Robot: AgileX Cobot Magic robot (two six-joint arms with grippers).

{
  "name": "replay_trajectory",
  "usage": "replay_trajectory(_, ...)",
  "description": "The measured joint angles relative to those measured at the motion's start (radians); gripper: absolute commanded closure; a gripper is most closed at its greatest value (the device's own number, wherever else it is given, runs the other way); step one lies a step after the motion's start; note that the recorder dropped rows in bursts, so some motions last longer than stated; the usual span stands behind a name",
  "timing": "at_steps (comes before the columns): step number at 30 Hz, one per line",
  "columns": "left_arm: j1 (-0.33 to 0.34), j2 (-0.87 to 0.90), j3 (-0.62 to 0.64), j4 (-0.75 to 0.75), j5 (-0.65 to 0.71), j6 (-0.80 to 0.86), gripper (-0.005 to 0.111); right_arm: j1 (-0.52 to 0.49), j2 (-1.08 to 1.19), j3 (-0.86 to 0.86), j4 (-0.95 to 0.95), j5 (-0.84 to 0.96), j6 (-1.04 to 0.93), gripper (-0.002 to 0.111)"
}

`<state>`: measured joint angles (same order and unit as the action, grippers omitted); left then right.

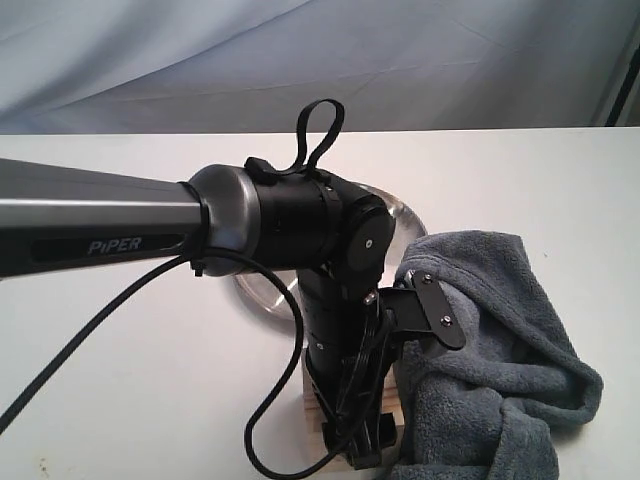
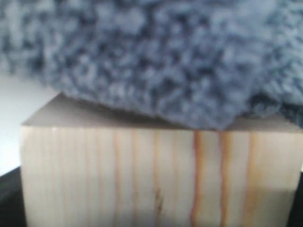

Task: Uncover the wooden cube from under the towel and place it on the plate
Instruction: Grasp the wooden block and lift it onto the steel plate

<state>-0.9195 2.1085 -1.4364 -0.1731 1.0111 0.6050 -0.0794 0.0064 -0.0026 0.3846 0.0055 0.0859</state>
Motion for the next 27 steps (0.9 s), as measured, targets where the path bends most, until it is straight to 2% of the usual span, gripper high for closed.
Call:
replay_trajectory(4, 0.000, 0.000, 0.000, 0.009, 0.000, -0.059, 0.072, 0.000, 0.000, 0.000, 0.000, 0.000, 0.000, 0.105)
replay_trajectory(5, 0.000, 0.000, 0.000, 0.011, 0.000, -0.072, 0.076, 0.000, 0.000, 0.000, 0.000, 0.000, 0.000, 0.105)
replay_trajectory(8, 0.000, 0.002, -0.004, 0.022, 0.027, -0.090, 0.105, 0.000, 0.000, 0.000, 0.000, 0.000, 0.000, 0.105)
replay_trajectory(9, 0.000, 0.002, -0.004, 0.028, 0.046, -0.093, 0.107, 0.000, 0.000, 0.000, 0.000, 0.000, 0.000, 0.105)
replay_trajectory(17, 0.000, -0.005, -0.004, 0.041, 0.139, -0.151, 0.106, 0.000, 0.000, 0.000, 0.000, 0.000, 0.000, 0.105)
replay_trajectory(27, 0.000, -0.121, 0.002, 0.203, 0.147, -0.401, 0.106, 0.000, 0.000, 0.000, 0.000, 0.000, 0.000, 0.105)
